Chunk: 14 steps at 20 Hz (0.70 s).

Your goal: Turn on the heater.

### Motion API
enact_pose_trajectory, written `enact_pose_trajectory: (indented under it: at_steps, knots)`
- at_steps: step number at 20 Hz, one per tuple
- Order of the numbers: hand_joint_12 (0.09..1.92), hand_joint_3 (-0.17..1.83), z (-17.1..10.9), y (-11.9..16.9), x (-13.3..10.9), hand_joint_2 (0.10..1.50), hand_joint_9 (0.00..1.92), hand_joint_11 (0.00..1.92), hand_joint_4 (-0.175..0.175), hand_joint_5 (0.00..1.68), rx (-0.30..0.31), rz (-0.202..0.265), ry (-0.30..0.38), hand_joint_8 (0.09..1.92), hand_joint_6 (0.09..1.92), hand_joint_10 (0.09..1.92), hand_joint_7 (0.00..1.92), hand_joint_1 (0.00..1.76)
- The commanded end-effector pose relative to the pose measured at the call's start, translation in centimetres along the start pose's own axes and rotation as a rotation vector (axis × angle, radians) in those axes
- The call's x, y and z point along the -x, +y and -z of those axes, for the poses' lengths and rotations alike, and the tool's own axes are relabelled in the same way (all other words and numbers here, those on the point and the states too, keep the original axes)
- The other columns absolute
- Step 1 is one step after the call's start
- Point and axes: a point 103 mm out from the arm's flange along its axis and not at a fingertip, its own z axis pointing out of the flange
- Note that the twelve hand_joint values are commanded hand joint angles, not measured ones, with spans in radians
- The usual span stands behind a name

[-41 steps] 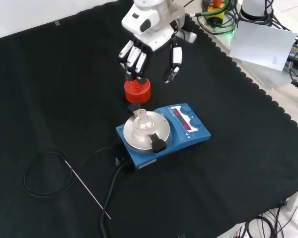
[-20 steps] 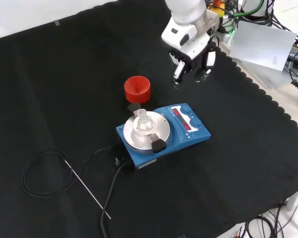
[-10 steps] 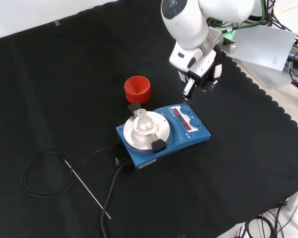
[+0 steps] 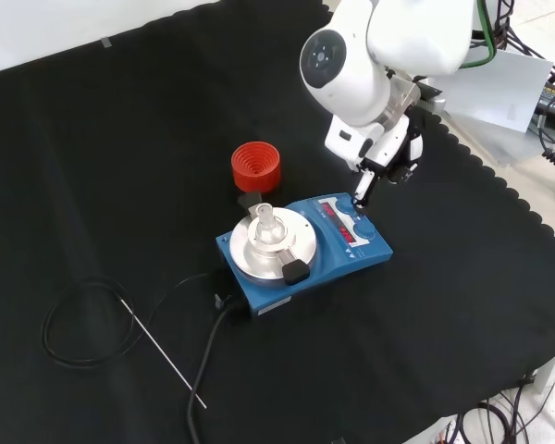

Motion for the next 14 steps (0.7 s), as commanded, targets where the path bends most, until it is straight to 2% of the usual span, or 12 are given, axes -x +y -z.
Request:
enact_pose_trajectory:
  at_steps: [1, 5, 14]
  knots:
    - [1.32, 1.03, -0.6, 0.27, -0.25, 0.67, 1.68, 1.31, -0.062, 0.27, -0.048, 0.008, -0.013, 1.59, 0.65, 1.53, 1.62, 1.43]
    - [1.33, 1.05, -1.01, 0.55, -0.38, 0.66, 1.69, 1.31, -0.055, 0.26, -0.071, 0.009, -0.019, 1.59, 0.58, 1.53, 1.62, 1.43]
    - [1.34, 1.06, -1.33, 0.74, 0.09, 0.66, 1.69, 1.31, -0.051, 0.28, -0.075, 0.009, -0.013, 1.6, 0.5, 1.54, 1.63, 1.44]
